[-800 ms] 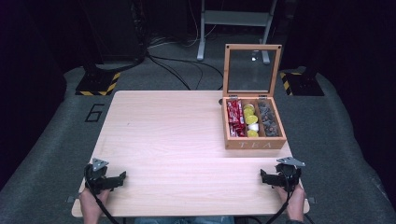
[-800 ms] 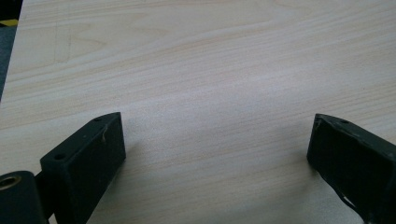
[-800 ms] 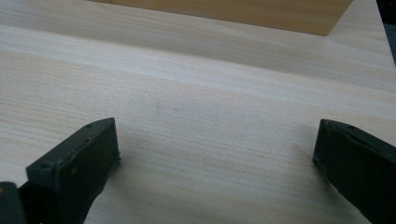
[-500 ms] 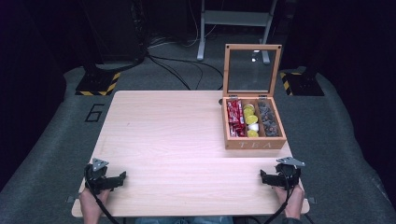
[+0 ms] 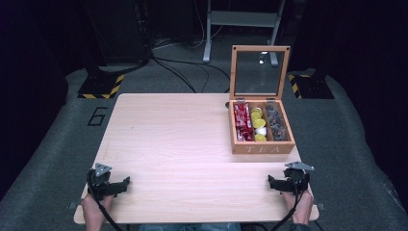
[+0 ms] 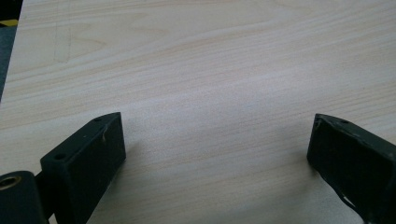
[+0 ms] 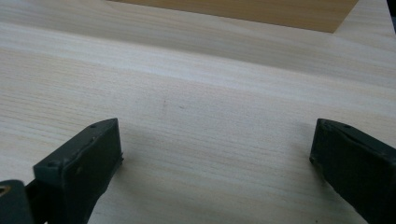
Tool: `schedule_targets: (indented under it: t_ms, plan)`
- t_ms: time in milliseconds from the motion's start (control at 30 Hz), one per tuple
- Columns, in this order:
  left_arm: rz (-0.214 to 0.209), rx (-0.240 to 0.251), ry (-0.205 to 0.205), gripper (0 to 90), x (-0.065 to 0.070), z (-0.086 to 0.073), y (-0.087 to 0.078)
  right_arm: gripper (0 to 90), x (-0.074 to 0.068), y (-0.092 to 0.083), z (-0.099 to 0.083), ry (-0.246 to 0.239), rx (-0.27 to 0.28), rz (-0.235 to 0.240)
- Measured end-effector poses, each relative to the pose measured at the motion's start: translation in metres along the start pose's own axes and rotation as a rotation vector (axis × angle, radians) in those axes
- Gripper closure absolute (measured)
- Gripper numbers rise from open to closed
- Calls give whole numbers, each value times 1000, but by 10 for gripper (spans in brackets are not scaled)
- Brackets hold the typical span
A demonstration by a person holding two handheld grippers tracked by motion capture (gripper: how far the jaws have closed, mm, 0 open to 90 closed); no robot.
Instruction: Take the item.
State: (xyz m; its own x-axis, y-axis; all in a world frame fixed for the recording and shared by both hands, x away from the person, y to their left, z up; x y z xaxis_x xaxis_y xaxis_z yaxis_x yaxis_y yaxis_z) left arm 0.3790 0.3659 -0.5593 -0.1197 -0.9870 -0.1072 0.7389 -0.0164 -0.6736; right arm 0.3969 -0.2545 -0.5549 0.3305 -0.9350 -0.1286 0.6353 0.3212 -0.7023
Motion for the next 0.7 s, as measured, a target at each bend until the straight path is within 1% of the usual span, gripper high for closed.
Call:
schedule_targets:
  t_ms: [33, 167, 267, 300, 433, 467, 533, 567, 667, 700]
  plan:
    - [0, 0, 2, 43, 0, 0, 0, 29, -1, -1, 1, 14, 6, 13]
    - [0, 0, 0, 43, 0, 0, 0, 32, -2, -3, 4, 15, 6, 18]
    - [0, 0, 0, 43, 0, 0, 0, 40, -6, -5, 8, 27, 7, 30]
    - [0, 0, 0, 43, 0, 0, 0, 40, -6, -6, 9, 9, 3, 31]
    - [-1, 0, 0, 43, 0, 0, 0, 41, -10, -7, 13, 12, 2, 39]
    - [-1, 0, 0, 43, 0, 0, 0, 42, -10, -8, 14, 5, 1, 39]
    - [-1, 0, 1, 43, 0, 0, 0, 43, -13, -10, 18, 6, 3, 44]
    - [-2, -1, 1, 43, 0, 0, 0, 43, -14, -11, 19, -4, 3, 42]
    - [-1, -1, 1, 43, 0, 0, 0, 43, -16, -12, 22, 0, 4, 50]
    - [1, 0, 1, 43, 0, 0, 0, 44, -17, -14, 24, -11, 2, 57]
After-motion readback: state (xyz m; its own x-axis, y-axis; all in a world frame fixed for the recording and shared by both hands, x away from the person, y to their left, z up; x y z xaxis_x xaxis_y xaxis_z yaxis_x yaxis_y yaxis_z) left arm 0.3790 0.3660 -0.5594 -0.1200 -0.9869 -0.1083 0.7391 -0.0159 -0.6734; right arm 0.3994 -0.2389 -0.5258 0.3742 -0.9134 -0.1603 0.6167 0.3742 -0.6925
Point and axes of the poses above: each handheld gripper's, and its own axes: y roughly forward along the jaws, z roughly out of its top, x roughly to its right, the point moved 4 cm from there along y, roughly forward along the jaws, and after that the axes turned 9 degrees about z, right-handed, at the moved point
